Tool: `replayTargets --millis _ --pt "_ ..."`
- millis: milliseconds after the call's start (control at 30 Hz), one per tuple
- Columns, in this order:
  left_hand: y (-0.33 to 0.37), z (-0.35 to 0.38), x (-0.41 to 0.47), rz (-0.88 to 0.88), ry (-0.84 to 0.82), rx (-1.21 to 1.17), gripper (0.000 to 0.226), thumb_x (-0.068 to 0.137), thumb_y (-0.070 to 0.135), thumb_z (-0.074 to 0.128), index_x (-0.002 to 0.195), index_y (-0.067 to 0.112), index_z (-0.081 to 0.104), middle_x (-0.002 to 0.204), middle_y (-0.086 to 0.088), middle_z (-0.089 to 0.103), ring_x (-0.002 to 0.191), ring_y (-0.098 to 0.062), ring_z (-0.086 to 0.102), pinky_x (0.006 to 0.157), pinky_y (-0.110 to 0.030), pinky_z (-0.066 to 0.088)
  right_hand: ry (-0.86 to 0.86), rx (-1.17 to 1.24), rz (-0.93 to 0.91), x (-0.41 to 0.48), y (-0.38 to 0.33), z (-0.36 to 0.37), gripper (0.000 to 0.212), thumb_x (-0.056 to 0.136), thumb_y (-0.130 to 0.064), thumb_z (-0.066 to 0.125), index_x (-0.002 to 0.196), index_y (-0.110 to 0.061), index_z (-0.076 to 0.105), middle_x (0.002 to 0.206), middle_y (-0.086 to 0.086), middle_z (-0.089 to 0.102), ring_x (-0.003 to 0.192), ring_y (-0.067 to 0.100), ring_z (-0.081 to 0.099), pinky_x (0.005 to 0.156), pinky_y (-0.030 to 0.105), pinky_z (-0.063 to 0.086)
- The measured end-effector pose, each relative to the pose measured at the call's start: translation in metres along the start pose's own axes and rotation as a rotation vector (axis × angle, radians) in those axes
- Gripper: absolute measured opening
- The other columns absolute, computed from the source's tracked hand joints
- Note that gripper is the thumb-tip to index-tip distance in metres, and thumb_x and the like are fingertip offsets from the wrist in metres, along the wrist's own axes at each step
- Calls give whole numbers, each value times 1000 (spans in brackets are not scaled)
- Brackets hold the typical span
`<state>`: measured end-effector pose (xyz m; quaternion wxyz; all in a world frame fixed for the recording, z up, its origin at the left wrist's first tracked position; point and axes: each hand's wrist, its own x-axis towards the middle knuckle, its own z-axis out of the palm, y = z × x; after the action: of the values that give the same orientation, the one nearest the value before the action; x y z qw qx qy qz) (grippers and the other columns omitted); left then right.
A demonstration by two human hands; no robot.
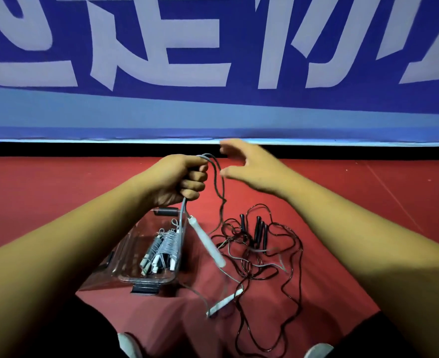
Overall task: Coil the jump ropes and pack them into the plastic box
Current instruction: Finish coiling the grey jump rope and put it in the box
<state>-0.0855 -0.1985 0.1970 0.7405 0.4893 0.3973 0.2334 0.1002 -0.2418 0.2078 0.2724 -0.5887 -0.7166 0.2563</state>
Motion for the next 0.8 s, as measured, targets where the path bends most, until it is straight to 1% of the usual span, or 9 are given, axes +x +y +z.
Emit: replayTargets --millis 133,167,233,300,400,533,600,700,800 --pt "6 -2 1 -14 -31 -277 25 95 14 36 70 16 39 49 9 23 31 -2 21 34 -17 11 187 -32 100 -5 2 39 12 84 -14 59 95 -16 60 105 8 56 89 22 56 81 29 44" --pt "9 -4 0 -10 -43 -354 21 91 15 39 70 15 39 49 8 24 31 -2 23 34 -16 13 118 82 140 -5 2 47 8 83 -11 59 91 -11 63 101 12 60 86 27 57 78 30 44" --pt "12 -7 -1 -10 -77 -482 19 87 14 42 68 14 40 49 8 27 30 -3 26 34 -15 14 -156 374 203 -10 -5 60 21 86 -30 62 84 -10 69 86 17 63 76 30 56 73 35 43" --pt "13 -11 -3 -12 -91 -584 19 86 12 43 67 13 43 50 8 28 32 -4 27 34 -16 17 -297 385 207 -17 -12 69 44 83 -62 56 74 -19 64 73 8 62 68 21 52 69 31 40" --pt "12 -11 -4 -13 -103 -723 19 87 10 42 68 12 44 52 7 30 35 -5 28 35 -17 21 -343 478 166 -22 -19 89 47 83 -58 63 94 -13 67 88 -1 66 82 8 55 80 26 42" --pt "12 -18 2 19 1 -813 23 92 8 38 69 12 43 54 6 30 38 -6 29 37 -17 24 -451 907 232 -24 -33 105 29 83 -38 70 99 -14 63 98 10 59 93 21 55 87 34 44" --pt "11 -24 4 40 97 -787 29 98 10 32 71 12 43 54 5 30 39 -8 32 37 -19 28 -479 913 217 -27 -38 103 14 91 -27 62 89 -14 63 89 16 62 80 26 58 78 31 49" --pt "8 -32 5 58 254 -603 32 101 11 29 73 12 43 57 1 39 45 -12 47 44 -19 41 -466 886 231 -28 -43 93 24 98 -12 45 79 -7 59 75 15 65 59 21 55 56 25 47" --pt "2 -41 2 -77 334 -185 30 100 25 42 73 12 47 60 -2 53 66 -19 58 69 -29 48 -372 922 260 -22 -42 84 24 99 -11 43 79 -5 56 70 15 66 50 19 53 50 28 45"
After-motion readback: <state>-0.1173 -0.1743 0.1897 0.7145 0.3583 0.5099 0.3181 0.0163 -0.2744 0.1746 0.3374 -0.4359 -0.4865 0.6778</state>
